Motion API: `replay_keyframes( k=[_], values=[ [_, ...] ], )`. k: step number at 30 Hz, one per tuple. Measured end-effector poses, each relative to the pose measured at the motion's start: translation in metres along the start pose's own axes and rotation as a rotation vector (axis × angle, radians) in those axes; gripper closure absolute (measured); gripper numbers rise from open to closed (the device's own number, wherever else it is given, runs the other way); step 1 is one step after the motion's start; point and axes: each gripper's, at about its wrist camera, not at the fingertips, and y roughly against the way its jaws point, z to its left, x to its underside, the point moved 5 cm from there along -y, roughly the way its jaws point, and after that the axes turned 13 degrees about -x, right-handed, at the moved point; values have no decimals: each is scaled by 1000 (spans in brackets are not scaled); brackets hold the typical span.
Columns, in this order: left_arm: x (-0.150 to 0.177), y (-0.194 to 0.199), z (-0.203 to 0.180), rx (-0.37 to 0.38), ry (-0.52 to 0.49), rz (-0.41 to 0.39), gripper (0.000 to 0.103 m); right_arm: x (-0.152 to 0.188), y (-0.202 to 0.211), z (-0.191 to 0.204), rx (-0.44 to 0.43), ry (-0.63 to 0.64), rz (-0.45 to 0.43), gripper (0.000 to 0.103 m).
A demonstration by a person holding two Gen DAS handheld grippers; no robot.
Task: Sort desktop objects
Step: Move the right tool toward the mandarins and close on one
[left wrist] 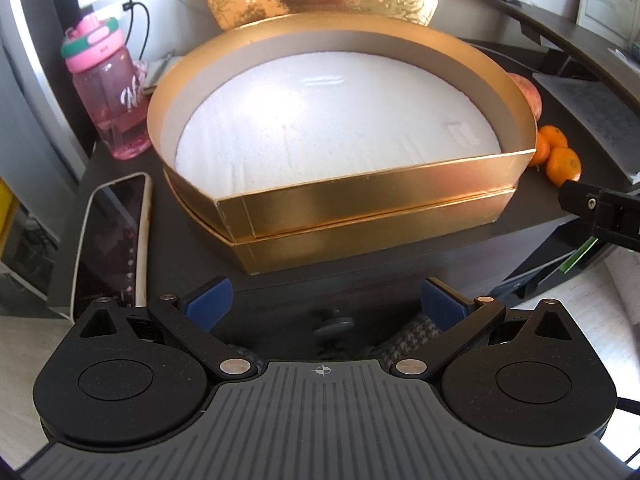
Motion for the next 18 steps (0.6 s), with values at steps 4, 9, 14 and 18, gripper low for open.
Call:
replay_keyframes(
  k=[4,9,14,18],
  values=[
    [3,-1,1,75,2,12,0,-3,2,-1,-8,-4,-4,0],
    [7,8,-7,172,-44,-24,0,-10,5,-5,-37,-36,-10,0],
    [6,9,-9,225,-43,-8,0,-17,9,-7,-73,-37,-30,0],
    [3,8,1,185,24,-46,0,-19,13,-11,-156,-77,-62,0]
  ],
)
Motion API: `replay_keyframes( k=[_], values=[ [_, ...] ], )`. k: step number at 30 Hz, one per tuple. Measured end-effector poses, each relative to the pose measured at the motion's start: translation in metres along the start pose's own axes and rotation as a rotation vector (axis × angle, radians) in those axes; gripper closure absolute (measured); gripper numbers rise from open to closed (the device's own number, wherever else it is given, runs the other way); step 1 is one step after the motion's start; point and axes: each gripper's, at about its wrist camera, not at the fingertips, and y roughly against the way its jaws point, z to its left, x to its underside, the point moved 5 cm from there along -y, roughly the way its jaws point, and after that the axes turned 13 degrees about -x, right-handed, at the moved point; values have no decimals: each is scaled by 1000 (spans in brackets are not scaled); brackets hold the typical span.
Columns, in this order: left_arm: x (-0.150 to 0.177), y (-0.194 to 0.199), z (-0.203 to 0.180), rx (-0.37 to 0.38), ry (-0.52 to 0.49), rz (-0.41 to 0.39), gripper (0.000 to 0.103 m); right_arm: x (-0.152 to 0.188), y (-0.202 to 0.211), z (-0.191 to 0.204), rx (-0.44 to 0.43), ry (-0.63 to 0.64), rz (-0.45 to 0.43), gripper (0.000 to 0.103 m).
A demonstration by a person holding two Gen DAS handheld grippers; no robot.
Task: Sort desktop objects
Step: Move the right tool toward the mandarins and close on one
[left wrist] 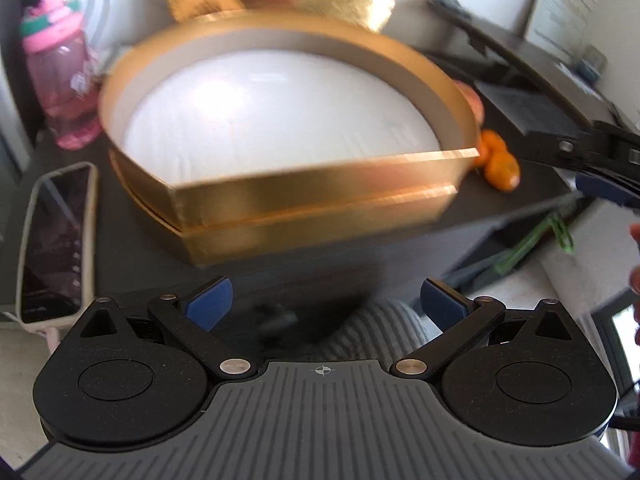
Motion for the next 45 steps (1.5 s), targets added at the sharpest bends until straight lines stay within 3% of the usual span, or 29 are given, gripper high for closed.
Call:
replay_keyframes(
  k=[4,10,15,20,23,28,45],
  values=[
    [-7,7,5,-72,20,-91,2,-2,0,-5,-83,-68,-24,0],
    [-3,-9,1,-26,30,33,3,0,-3,-4,-54,-1,-44,0],
    [-1,-6,-5,-16,14,33,2,8,-8,-5,-73,39,1,0],
    [-2,-1,-17,24,-42,-21,1,10,-5,-9,-104,39,-20,0],
    [-4,-2,-21,-4,-53,-3,1,8,-3,-11,-96,42,-36,0],
    [-12,0,-25,-78,-51,-21,1,7,-6,-15,11,61,-6,0],
    [-15,1,-30,-189,-79,-53,1,12,-5,-16,12,113,-1,0]
  ],
)
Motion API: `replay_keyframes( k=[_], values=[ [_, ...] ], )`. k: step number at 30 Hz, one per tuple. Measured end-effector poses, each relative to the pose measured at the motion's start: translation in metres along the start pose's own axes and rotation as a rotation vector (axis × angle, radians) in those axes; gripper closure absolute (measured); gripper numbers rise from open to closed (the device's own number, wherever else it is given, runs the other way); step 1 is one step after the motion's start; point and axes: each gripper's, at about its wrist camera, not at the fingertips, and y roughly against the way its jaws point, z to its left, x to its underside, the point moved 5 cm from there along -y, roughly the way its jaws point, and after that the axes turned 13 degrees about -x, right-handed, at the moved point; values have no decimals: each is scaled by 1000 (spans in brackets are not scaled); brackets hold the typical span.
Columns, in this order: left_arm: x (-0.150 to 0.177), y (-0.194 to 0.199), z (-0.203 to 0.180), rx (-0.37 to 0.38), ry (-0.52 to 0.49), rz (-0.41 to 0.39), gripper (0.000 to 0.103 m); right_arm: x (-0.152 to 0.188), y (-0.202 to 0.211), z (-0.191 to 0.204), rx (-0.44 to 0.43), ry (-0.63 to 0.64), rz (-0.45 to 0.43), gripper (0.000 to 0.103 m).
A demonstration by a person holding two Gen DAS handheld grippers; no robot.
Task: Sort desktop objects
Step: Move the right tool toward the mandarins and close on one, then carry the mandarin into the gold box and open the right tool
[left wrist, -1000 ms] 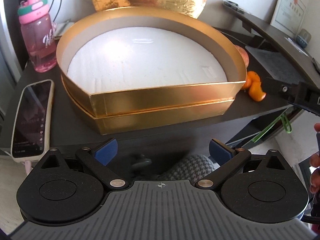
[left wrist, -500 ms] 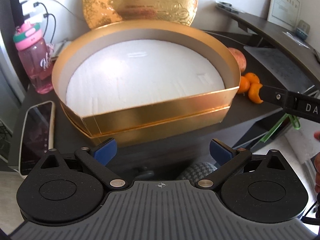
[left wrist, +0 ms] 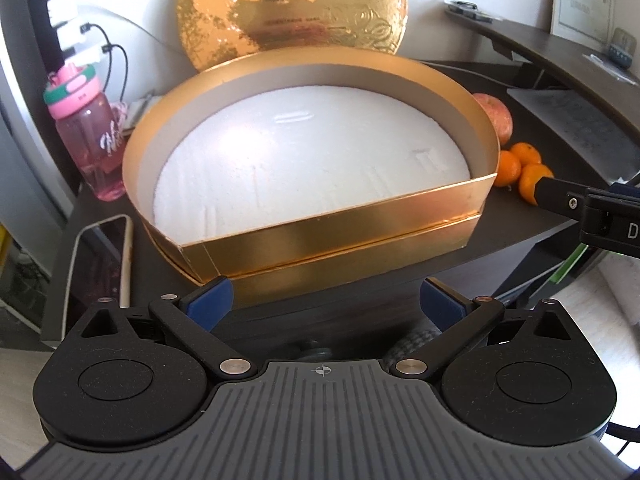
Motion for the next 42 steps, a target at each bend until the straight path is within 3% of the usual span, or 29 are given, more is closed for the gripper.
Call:
replay_keyframes(
  k=[5,11,14,20,26,34,41,42],
  values=[
    [4,-3,-3,17,-11,16,1,5,0,-2,-29,16,-20,0],
    [5,-4,-8,35,-27,2,3,10,-11,-21,35,7,16,1],
    [0,-2,-9,8,-42,-21,2,10,-19,-35,47,23,17,5],
    [-4,-8,-12,-3,-53,0,2,8,-45,-68,62,36,22,22],
    [-1,-18,-14,-28,-53,27,2,11,-69,-85,97,83,79,34],
    [3,-24,-17,-49,-67,52,2,11,-87,-92,108,117,111,36],
    [4,-23,-16,-51,-65,50,2,14,-99,-91,118,162,139,46],
    [5,-23,-15,-51,-64,52,2,15,-100,-91,115,164,140,51]
  ],
)
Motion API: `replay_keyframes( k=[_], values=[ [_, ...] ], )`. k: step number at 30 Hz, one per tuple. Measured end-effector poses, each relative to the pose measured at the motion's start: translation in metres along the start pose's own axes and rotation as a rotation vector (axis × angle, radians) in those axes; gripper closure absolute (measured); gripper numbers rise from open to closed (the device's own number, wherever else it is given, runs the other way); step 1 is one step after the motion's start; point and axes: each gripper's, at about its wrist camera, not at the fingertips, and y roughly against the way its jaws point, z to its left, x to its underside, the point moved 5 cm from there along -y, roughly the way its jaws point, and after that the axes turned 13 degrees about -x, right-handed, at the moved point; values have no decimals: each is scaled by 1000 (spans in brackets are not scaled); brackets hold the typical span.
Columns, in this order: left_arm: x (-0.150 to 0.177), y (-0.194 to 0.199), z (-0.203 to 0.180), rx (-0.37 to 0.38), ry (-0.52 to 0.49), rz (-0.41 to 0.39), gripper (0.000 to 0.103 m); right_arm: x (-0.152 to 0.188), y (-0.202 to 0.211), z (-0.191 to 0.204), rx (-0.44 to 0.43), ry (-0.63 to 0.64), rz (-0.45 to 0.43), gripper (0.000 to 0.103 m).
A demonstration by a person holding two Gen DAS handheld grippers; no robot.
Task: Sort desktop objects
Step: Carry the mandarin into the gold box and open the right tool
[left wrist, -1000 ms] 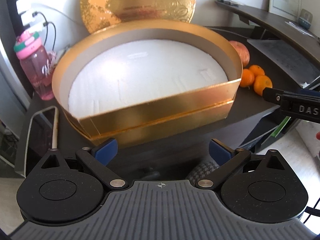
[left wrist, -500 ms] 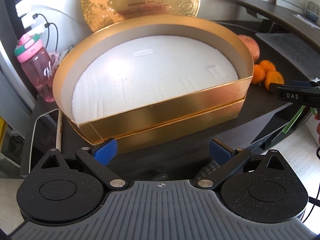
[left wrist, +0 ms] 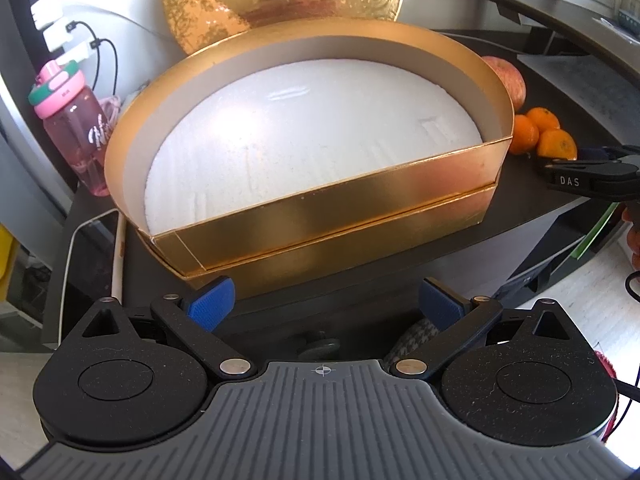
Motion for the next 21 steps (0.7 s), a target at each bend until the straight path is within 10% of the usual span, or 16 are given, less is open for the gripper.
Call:
replay_keyframes(
  k=[12,21],
  values=[
    [8,-1,13,-14,18,12,2,-3,13,4,36,-31,-15,55],
    [13,1,32,-8,57,1,2,-61,65,55,-29,31,-183,55]
  ],
)
